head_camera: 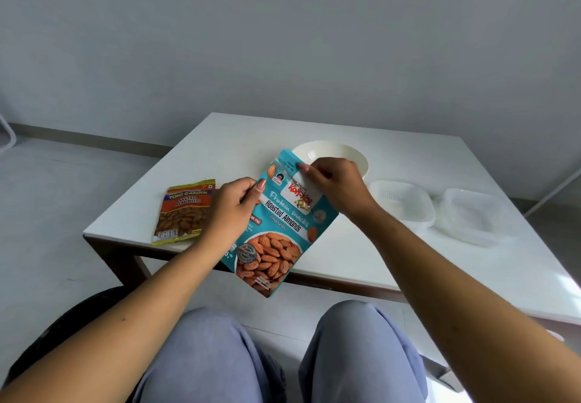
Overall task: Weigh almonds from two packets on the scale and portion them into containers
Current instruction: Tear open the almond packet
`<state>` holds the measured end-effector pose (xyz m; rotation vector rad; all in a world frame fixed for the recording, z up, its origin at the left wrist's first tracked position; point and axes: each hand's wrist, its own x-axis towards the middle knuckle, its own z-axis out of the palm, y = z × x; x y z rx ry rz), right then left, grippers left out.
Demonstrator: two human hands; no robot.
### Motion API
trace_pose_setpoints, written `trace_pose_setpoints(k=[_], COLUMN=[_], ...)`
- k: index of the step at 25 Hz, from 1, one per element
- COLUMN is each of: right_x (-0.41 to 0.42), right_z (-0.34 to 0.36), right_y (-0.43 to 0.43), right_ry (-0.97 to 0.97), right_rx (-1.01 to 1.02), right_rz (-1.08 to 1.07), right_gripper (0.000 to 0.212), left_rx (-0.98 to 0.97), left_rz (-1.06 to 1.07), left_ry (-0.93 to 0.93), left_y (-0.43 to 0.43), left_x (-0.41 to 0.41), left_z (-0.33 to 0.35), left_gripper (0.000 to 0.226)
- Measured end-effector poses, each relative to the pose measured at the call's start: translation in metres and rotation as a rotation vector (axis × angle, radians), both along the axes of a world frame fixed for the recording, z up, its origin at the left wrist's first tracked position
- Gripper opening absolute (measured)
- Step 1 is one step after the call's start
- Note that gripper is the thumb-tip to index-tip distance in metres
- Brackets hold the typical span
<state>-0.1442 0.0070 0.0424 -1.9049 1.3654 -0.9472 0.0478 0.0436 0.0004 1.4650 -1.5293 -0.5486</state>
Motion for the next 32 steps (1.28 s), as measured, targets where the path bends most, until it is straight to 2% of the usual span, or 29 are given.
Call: trace_pose_setpoints(k=[4,8,9,13,16,20,22,26,29,32], right_x=[0.010,0.012,0.011,0.013,0.005,-0.008,-0.012,-0.024,-0.028,-0.026], right_z=[-0.011,-0.015,-0.014,-0.002,0.009,0.009,0.009,0.003,0.001,-0.001], right_y=[0.008,0.004,0.006,0.026,0.028,0.016,0.009,0.007,0.010,0.012], right_ry=[-0.084,-0.243,-0.275,-0.370,-0.301,-0.101,0.006,-0.023,-0.005,-0.036], right_rx=[-0.065,-0.124,-0.105,0.000,0.094,0.018,-0.008,0.199,0.219,0.241], right_rz=[-0.091,-0.361,-0.341,0.035,0.076,0.213,0.226,0.387,0.464,0.492], right_gripper=[0.035,0.037,0.035,0.047,0.052,0.015,0.007,0.017,0.022,0.020], left_rx=[-0.033,-0.009,0.000,0.017,0.017,-0.063,-0.074,-0.043,0.024,0.112], left_rz=[0.023,0.093,0.103,0.097,0.102,0.085,0.077,0.079,0.055,0.004], left_ry=[0.008,0.044,0.030,0.022,0.034,-0.053,-0.102,-0.064,-0.036,-0.013], left_y=[0.003,0.004,0.006,0.006,0.002,0.003,0.003,-0.001,-0.006,-0.012], left_x=[-0.001,0.004,0.005,0.008,0.015,0.020,0.021,0.026,0.028,0.027], left_z=[0.000,-0.006,-0.007,-0.006,0.000,0.013,0.018,0.022,0.025,0.028], left_gripper=[0.039,0.039,0.038,0.035,0.035,0.039,0.041,0.039,0.034,0.030])
